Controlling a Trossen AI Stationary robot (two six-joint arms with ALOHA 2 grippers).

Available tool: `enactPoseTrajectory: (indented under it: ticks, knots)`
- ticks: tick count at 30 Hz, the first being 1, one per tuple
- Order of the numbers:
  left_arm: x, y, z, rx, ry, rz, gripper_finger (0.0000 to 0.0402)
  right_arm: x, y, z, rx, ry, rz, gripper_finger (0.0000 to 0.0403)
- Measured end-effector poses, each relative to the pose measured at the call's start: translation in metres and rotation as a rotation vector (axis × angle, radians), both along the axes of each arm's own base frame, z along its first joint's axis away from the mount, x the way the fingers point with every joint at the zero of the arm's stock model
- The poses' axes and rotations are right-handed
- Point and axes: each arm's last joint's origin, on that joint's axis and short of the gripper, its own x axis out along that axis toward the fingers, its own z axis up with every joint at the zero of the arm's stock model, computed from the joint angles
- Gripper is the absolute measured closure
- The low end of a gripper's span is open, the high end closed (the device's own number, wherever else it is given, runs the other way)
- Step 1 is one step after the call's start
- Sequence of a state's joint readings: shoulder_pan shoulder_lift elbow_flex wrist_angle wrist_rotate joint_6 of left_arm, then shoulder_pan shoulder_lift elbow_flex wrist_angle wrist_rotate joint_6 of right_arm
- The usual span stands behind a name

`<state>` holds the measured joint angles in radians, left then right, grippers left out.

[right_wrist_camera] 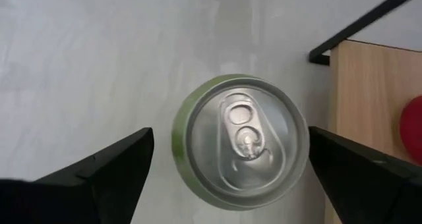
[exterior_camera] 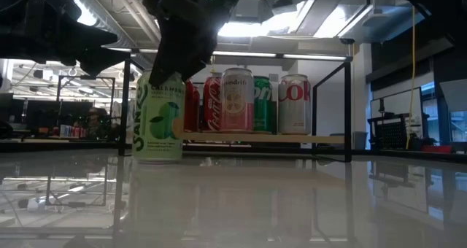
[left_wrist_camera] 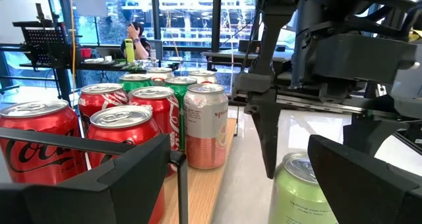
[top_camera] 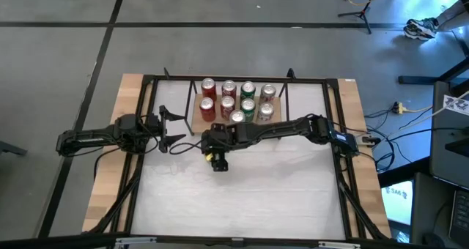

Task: Place canned beverage on shelf
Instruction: Put the light green soda can on the shelf

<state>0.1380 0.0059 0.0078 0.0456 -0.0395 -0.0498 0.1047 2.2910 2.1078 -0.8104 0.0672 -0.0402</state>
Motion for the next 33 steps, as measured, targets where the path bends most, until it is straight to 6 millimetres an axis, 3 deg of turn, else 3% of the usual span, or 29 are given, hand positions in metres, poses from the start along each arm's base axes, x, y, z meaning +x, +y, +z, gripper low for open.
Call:
enactPoseTrajectory:
  ticks: [25,33]
  knots:
    - [0.0000,0.0000,0.0000,0.000,0.000,0.000,0.0051,0.0042,0.0016,0.0016,-0.228,-0.048,0.406,0.0015]
    - [0.0000,0.0000,0.0000,0.000,0.000,0.000,0.0051,0.0029,0.0017,-0.0015,-0.244,-0.033,0.459,0.0015]
